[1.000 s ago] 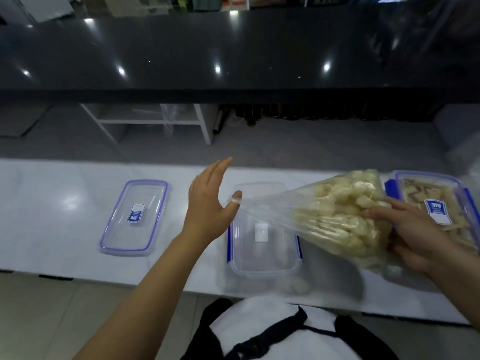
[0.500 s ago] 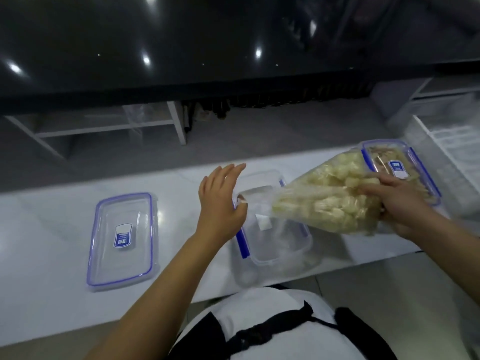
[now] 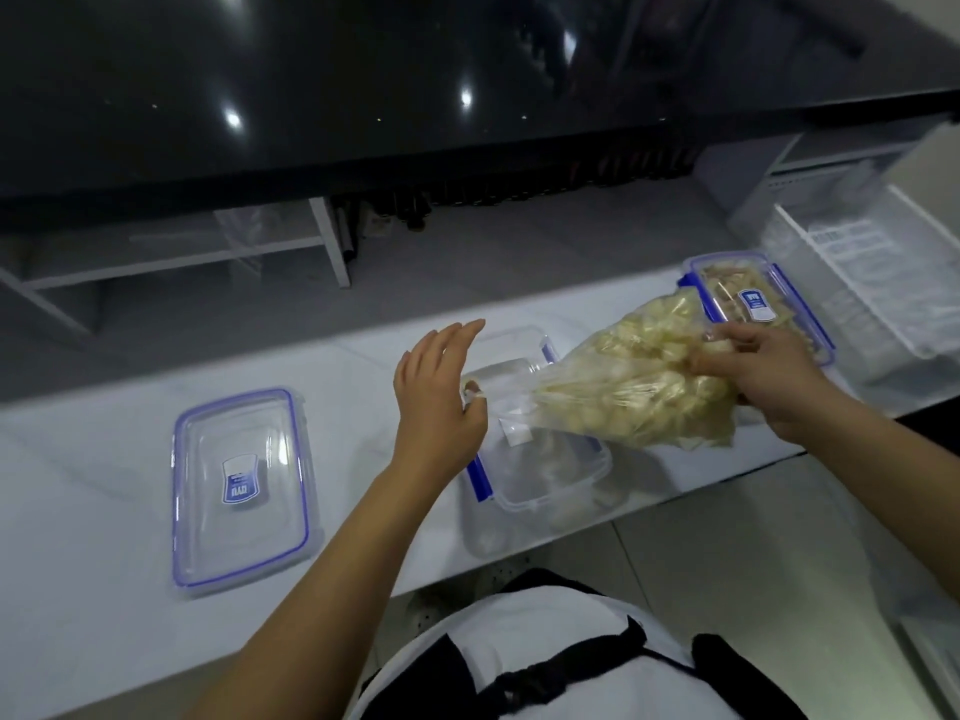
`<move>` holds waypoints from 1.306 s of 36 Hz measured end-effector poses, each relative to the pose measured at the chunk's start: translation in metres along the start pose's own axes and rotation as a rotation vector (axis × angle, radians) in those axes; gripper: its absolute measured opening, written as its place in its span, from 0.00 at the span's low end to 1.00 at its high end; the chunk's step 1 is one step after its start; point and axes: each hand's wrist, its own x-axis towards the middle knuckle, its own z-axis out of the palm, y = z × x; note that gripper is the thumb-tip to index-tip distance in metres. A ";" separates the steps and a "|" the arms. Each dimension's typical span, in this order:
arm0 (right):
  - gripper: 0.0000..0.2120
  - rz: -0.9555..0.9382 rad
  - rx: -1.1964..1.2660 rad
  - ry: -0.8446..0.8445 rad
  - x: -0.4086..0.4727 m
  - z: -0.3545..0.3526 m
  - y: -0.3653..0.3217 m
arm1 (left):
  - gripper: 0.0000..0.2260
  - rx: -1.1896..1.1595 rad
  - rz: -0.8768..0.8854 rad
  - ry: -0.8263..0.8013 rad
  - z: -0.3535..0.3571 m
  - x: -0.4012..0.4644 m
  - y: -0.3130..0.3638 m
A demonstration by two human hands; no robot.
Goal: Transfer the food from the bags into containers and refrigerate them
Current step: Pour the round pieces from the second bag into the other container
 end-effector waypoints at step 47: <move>0.12 -0.424 -0.124 -0.192 0.090 -0.010 -0.034 | 0.30 -0.250 -0.349 0.080 0.046 -0.008 0.018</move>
